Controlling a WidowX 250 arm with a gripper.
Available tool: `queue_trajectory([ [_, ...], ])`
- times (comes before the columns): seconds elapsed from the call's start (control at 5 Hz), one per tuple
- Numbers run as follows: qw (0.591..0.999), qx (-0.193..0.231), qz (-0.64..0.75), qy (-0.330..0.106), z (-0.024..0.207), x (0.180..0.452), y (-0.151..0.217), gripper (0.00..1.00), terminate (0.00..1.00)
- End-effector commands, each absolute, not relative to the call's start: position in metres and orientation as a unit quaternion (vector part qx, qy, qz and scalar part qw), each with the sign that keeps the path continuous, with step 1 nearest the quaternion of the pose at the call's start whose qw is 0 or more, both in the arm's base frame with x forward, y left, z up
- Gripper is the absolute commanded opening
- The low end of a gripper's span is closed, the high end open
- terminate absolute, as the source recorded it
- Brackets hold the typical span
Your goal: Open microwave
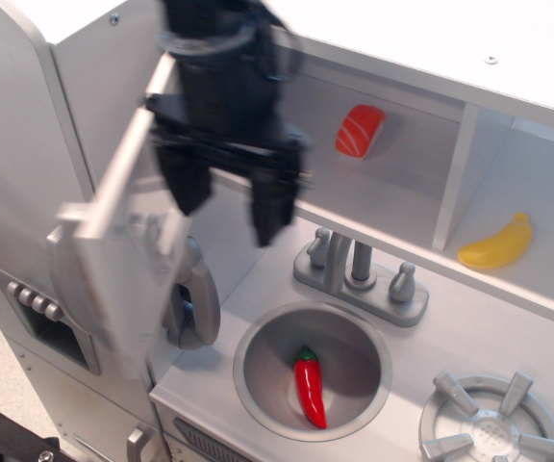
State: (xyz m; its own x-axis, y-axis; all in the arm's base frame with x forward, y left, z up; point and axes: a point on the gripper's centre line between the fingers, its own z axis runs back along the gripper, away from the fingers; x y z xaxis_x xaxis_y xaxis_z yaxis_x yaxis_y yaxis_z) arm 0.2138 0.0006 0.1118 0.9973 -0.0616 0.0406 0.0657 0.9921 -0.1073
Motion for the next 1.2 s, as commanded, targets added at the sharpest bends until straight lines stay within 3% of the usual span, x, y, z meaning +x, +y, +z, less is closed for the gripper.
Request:
queue_trajectory([
  [0.0, 0.996, -0.05, -0.025, -0.074, 0.147, 0.207, 0.066, 1.0, 0.0],
  [0.2, 0.996, -0.061, -0.017, -0.061, 0.152, 0.215, 0.067, 1.0, 0.0],
  [0.6, 0.996, -0.058, 0.005, -0.062, 0.175, 0.225, 0.014, 1.0, 0.0],
  [1.0, 0.996, -0.068, 0.008, -0.057, 0.183, 0.226, -0.001, 1.0, 0.0],
])
